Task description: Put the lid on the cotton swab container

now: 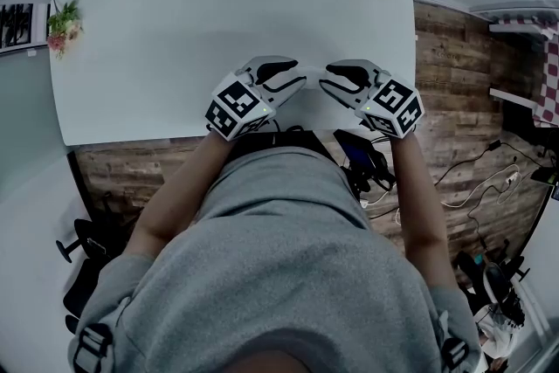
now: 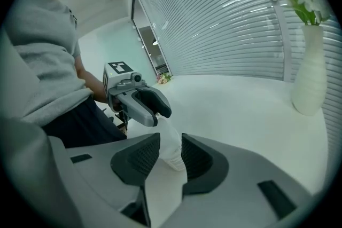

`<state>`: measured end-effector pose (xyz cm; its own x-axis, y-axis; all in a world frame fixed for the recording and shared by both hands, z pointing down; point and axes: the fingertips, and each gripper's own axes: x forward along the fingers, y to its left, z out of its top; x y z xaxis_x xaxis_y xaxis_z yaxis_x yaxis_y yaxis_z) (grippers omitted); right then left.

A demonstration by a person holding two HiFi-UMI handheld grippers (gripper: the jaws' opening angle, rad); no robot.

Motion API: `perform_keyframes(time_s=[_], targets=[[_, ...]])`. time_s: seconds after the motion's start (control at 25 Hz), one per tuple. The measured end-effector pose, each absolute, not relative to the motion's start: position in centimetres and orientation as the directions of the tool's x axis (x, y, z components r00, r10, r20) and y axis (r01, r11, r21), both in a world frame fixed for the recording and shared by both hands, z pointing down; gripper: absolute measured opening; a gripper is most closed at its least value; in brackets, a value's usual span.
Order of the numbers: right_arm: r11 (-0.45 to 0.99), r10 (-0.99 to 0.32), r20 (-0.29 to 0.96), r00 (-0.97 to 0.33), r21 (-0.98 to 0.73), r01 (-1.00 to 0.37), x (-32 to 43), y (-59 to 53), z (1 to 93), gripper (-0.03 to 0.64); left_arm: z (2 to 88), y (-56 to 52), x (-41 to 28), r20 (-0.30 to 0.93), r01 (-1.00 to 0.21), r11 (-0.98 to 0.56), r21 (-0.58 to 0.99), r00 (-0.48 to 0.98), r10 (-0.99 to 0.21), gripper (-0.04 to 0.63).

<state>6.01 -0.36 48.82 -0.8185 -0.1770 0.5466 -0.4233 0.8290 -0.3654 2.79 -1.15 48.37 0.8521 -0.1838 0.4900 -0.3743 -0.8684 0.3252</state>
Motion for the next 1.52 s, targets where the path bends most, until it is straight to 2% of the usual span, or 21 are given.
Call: perform_keyframes(time_s=[0.64, 0.76, 0.96, 1.08, 1.32, 1.52], targets=[[0.736, -0.22, 0.54, -0.812, -0.455, -0.502, 6.0, -1.7, 48.7, 0.14, 49.1, -2.3, 2.8, 0.49, -0.415, -0.808, 0.419, 0.852, -0.184, 0.122], [0.747, -0.228, 0.558, -0.798, -0.426, -0.511, 5.8, -2.1, 48.8, 0.137, 49.2, -2.3, 2.9, 0.49, -0.413, -0.804, 0.427, 0.853, -0.178, 0.119], [0.76, -0.25, 0.563, -0.788, -0.39, -0.52, 5.7, -2.4, 49.1, 0.078, 49.4, -2.4, 3.2, 0.51, -0.413, -0.827, 0.382, 0.84, -0.184, 0.087], [0.777, -0.255, 0.573, -0.779, -0.358, -0.518, 5.8, -2.3, 49.1, 0.072, 49.2, -2.3, 3.3, 0.523, -0.404, -0.849, 0.342, 0.832, -0.185, 0.084], [0.809, -0.245, 0.62, -0.745, -0.293, -0.51, 5.6, -2.4, 49.0, 0.062, 49.3, -2.5, 3.3, 0.521, -0.405, -0.838, 0.366, 0.835, -0.176, 0.08], [0.795, -0.221, 0.642, -0.734, -0.318, -0.517, 5.7, -2.4, 49.3, 0.061, 49.5, -2.6, 3.4, 0.526, -0.41, -0.82, 0.4, 0.835, -0.161, 0.078]])
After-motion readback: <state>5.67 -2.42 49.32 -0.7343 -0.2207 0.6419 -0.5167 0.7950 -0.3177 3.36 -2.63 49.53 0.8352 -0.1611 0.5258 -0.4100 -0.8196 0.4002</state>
